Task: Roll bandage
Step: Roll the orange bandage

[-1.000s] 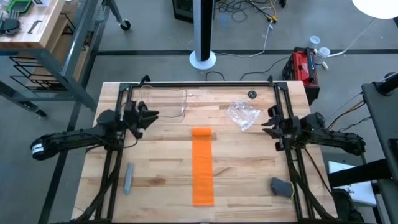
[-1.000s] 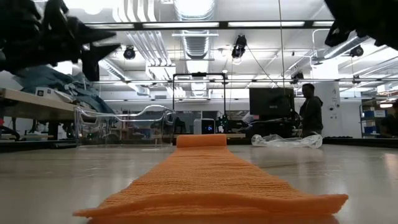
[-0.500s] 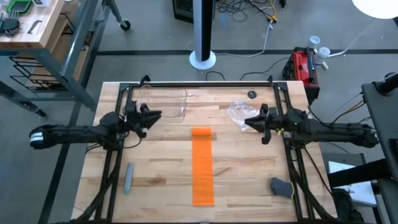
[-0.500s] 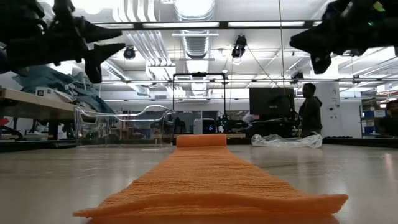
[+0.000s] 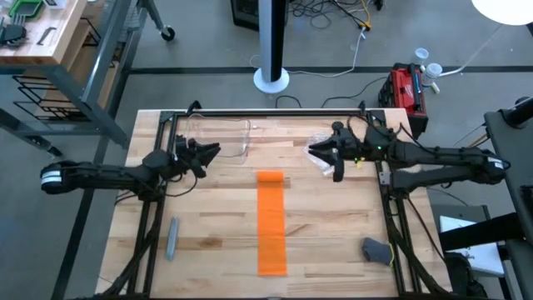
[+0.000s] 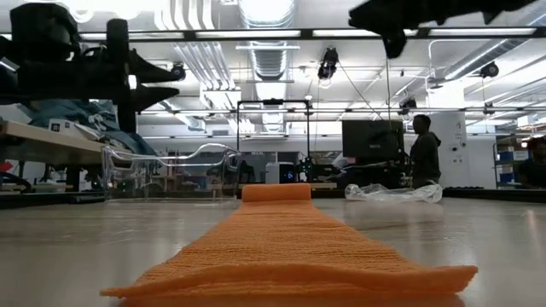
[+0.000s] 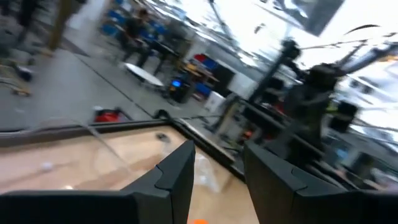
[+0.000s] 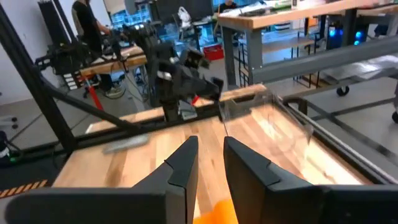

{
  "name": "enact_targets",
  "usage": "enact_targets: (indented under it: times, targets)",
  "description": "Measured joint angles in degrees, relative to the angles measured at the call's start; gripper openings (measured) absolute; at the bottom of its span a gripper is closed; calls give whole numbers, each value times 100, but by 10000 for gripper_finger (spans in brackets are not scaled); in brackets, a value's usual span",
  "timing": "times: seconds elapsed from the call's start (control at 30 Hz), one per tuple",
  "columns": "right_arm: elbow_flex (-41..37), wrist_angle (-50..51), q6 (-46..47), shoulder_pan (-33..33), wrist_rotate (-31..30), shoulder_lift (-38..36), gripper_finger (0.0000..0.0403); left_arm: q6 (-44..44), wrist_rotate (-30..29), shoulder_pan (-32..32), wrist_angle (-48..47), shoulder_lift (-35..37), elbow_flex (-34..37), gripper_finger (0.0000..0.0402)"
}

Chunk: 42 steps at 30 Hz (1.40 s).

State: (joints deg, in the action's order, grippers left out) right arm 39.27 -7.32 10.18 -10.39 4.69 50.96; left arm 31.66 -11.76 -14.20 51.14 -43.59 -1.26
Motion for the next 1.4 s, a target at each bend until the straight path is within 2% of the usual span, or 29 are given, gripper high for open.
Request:
enact_targets:
  times: [0.17,0.27,0.37,0.43,0.53,0.6,0.83,1.07,1.23,1.3,1.4]
  targets:
    - [542,135,-240,0,21,572,75,-671,182,7,354,-192,-51,128]
    - [730,132,-368,0,22,844,69,-771,748,11,173,-299,-443,128]
    - [843,141,-493,0,20,1098,61,-1124,1655,19,-915,-500,-1172,128]
    - [929,104,-483,0,20,1281,56,-1436,1821,54,-2106,-700,-1792,128]
    - [1040,147,-442,0,22,1524,49,-2195,1616,117,-3952,-1147,-2771,128]
    - [1145,212,-241,1,21,1673,45,-2619,1456,162,-4692,-1496,-3215,128]
    - [1641,608,-186,2,22,2264,50,-3176,1350,373,-4549,-2526,-3669,118]
    - [2134,895,-71,3,22,2757,60,-3564,1262,656,-4635,-3563,-4298,76]
    - [1824,797,-254,188,-51,2438,25,-3647,930,761,-5333,-4045,-4690,9]
    - [1550,767,-252,223,-164,2190,8,-3607,924,786,-5440,-4196,-4752,8]
    - [1057,536,-102,225,-535,1826,4,-3560,925,820,-5372,-4388,-4786,3]
